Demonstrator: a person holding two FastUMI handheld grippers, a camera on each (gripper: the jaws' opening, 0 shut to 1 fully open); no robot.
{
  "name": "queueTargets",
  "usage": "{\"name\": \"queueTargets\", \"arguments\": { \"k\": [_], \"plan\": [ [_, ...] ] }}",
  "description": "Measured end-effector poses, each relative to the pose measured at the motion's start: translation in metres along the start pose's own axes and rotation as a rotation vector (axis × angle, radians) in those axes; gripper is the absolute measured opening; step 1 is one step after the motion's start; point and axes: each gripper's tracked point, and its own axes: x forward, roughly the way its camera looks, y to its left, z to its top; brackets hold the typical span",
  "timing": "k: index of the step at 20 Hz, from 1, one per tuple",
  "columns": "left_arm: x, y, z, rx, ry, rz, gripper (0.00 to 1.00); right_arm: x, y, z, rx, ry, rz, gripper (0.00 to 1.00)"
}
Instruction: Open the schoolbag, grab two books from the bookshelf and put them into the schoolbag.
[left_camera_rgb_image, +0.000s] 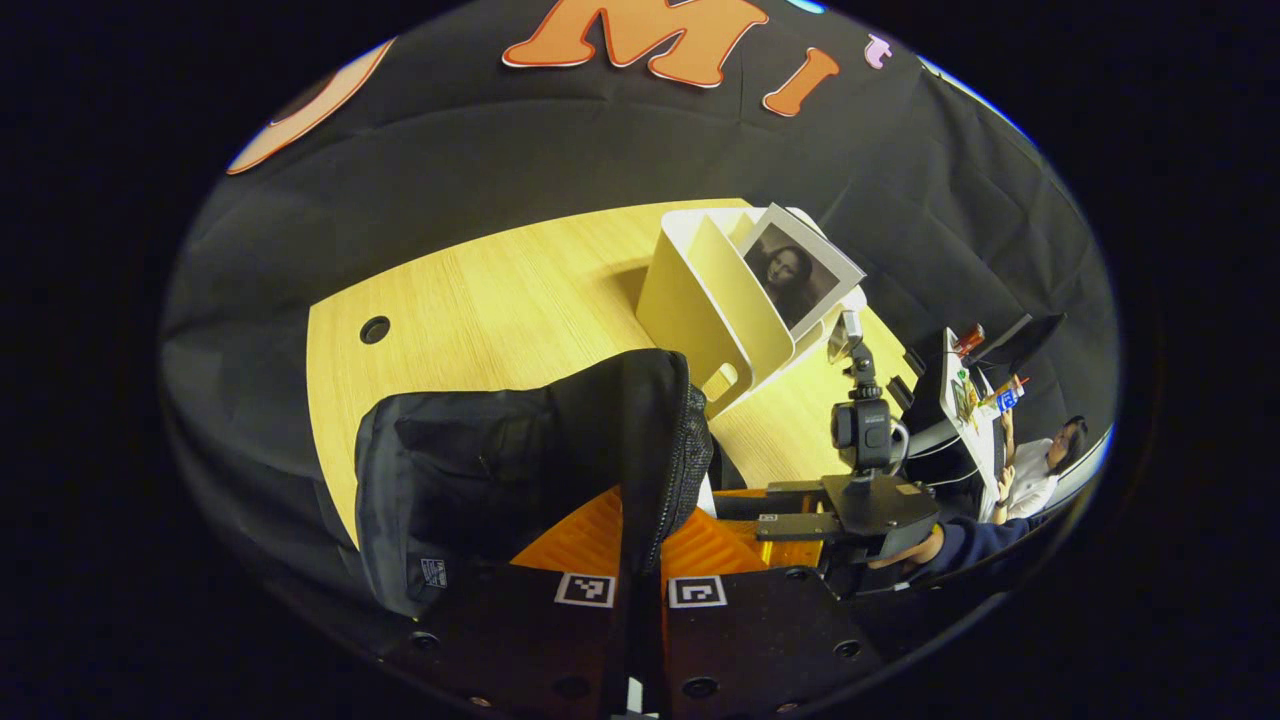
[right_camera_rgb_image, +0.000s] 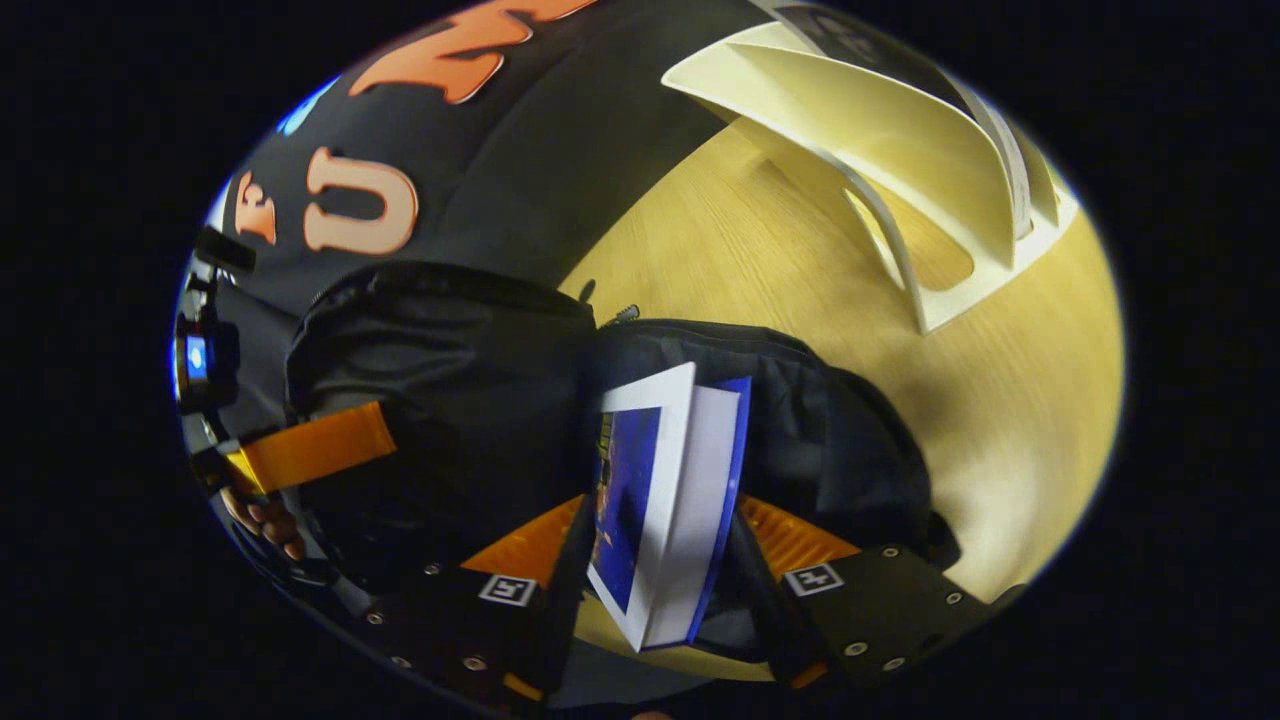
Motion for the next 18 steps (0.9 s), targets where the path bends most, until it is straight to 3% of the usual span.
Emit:
{"name": "queueTargets", "arguments": {
  "k": [1,3,7,18],
  "plan": [
    [0.000,0.001,-0.002,-0.008,0.002,0.003,0.06,-0.008,-0.001,0.000,-0.033,0.020,-0.032,0.88],
    [0.001,0.001,-0.005,-0.016,0.011,0.015,0.06,-0.025,-0.010,0.013,-0.082,0.032,-0.066,0.97],
    [0.007,0.000,-0.004,-0.025,0.006,0.040,0.06,-0.067,-0.039,0.043,-0.209,0.037,-0.171,0.98],
    [0.013,0.001,-0.001,-0.089,-0.002,0.092,0.06,-0.161,-0.071,0.153,-0.431,0.059,-0.313,0.98]
  ]
}}
